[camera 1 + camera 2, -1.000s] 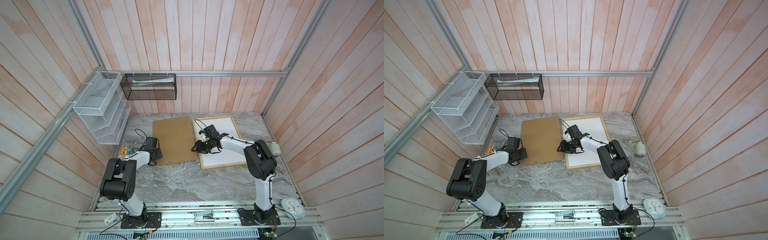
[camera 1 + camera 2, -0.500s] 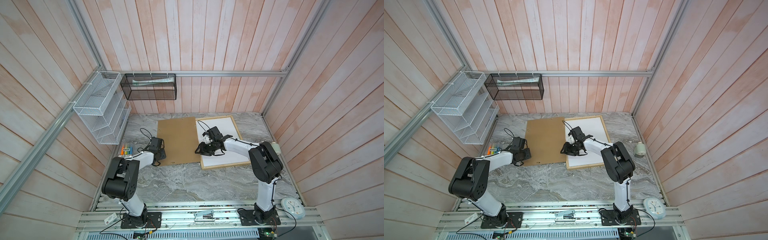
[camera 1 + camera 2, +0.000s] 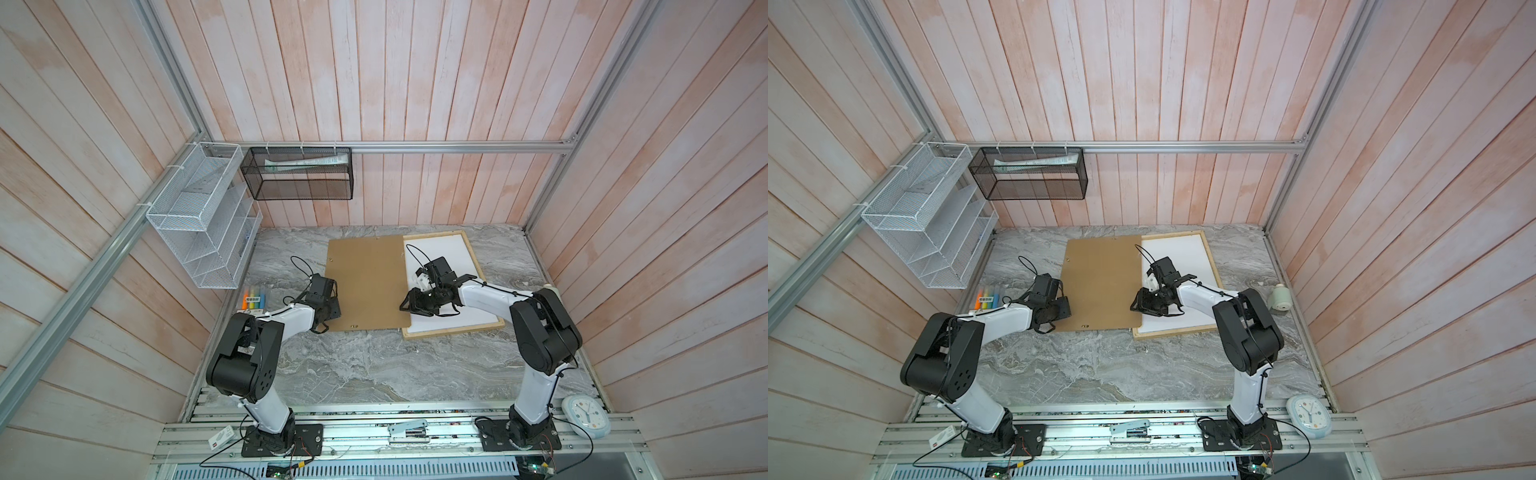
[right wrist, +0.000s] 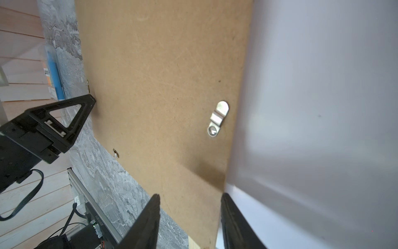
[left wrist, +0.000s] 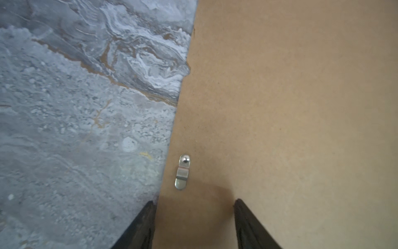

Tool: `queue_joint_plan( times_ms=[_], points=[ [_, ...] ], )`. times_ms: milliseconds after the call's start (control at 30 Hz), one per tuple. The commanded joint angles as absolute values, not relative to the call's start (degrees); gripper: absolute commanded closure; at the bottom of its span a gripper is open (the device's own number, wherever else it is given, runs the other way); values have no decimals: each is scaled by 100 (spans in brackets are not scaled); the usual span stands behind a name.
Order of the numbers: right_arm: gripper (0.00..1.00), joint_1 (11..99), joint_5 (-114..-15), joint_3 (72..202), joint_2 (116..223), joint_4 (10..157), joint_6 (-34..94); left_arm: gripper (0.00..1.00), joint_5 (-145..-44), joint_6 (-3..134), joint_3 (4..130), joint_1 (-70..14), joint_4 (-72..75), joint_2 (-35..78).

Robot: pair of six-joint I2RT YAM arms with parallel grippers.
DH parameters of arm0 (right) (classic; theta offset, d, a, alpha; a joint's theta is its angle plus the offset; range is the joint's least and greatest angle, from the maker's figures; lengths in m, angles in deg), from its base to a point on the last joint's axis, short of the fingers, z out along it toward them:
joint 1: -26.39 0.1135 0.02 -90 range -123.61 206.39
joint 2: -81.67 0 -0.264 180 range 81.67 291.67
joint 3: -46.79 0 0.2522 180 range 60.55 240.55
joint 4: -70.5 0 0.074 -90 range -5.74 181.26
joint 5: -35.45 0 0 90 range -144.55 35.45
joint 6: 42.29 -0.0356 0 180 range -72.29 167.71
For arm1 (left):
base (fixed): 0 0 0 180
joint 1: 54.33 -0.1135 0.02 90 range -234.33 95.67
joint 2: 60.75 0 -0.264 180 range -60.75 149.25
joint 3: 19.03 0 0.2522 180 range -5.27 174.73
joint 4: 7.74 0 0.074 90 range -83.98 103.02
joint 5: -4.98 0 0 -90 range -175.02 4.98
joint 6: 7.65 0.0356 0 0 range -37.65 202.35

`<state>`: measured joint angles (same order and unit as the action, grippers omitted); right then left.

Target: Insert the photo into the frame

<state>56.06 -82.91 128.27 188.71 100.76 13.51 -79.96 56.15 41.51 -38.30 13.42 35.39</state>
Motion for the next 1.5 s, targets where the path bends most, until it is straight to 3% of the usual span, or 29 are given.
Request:
queue_joint_plan(
  times_ms=[0, 1467],
  points=[
    [53, 5725, -8870, 12745, 18622, 9420, 1462, 41, -9618, 5375, 3929, -3473, 1432, 3630],
    [47, 4821, -8342, 12167, 18538, 9333, 2002, 37, -9109, 5422, 3701, -3482, 1969, 3092]
  ],
)
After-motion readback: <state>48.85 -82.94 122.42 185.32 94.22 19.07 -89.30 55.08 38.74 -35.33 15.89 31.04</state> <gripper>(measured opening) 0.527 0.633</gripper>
